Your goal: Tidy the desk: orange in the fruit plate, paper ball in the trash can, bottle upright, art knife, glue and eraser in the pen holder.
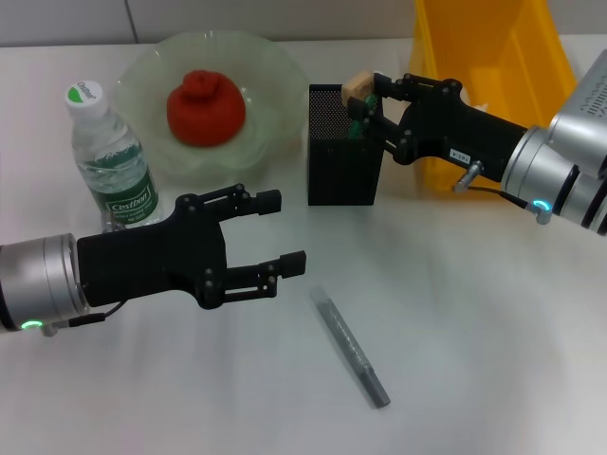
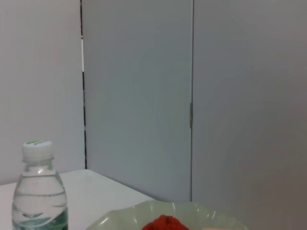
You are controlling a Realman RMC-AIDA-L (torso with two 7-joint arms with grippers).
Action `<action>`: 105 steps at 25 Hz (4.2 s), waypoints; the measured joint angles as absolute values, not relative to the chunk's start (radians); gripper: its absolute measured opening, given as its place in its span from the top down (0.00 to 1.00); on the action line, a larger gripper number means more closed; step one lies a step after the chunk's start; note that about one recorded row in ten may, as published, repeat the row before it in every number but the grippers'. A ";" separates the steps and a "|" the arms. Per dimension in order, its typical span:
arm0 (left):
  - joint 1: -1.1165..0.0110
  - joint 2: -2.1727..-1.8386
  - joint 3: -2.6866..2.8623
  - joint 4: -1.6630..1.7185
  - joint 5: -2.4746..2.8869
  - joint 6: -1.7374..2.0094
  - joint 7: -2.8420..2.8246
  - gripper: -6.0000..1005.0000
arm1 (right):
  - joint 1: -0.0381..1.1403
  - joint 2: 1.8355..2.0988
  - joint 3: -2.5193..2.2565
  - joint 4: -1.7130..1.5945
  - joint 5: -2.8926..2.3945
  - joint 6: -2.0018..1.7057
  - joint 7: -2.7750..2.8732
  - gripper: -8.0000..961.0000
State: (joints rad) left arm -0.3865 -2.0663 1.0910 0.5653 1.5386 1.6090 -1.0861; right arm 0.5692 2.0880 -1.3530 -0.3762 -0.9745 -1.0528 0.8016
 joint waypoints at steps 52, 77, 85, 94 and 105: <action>-0.366 -2.063 1.040 0.859 1.619 1.740 -1.398 0.22 | 0.293 2.077 -1.337 -0.355 -1.076 -1.553 0.762 0.32; -0.271 -2.066 0.978 0.661 1.539 1.737 -1.060 0.22 | 0.819 2.049 -1.108 -1.447 -2.341 -1.944 2.664 0.34; -0.266 -2.063 0.984 0.638 1.550 1.740 -1.049 0.22 | 1.036 2.082 -1.222 -1.105 -2.498 -1.920 2.698 0.35; -0.268 -2.066 0.986 0.631 1.583 1.737 -1.048 0.22 | 1.184 2.090 -1.417 -0.828 -2.501 -1.803 2.757 0.36; -0.265 -2.065 0.986 0.596 1.585 1.704 -1.009 0.22 | 1.184 2.093 -1.509 -0.712 -2.415 -1.689 2.760 0.38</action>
State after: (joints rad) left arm -0.2652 -2.0646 0.9863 0.5959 1.5846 1.7041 -1.0093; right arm 1.1836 2.0925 -1.5091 -0.7123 -2.4149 -1.6893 2.7597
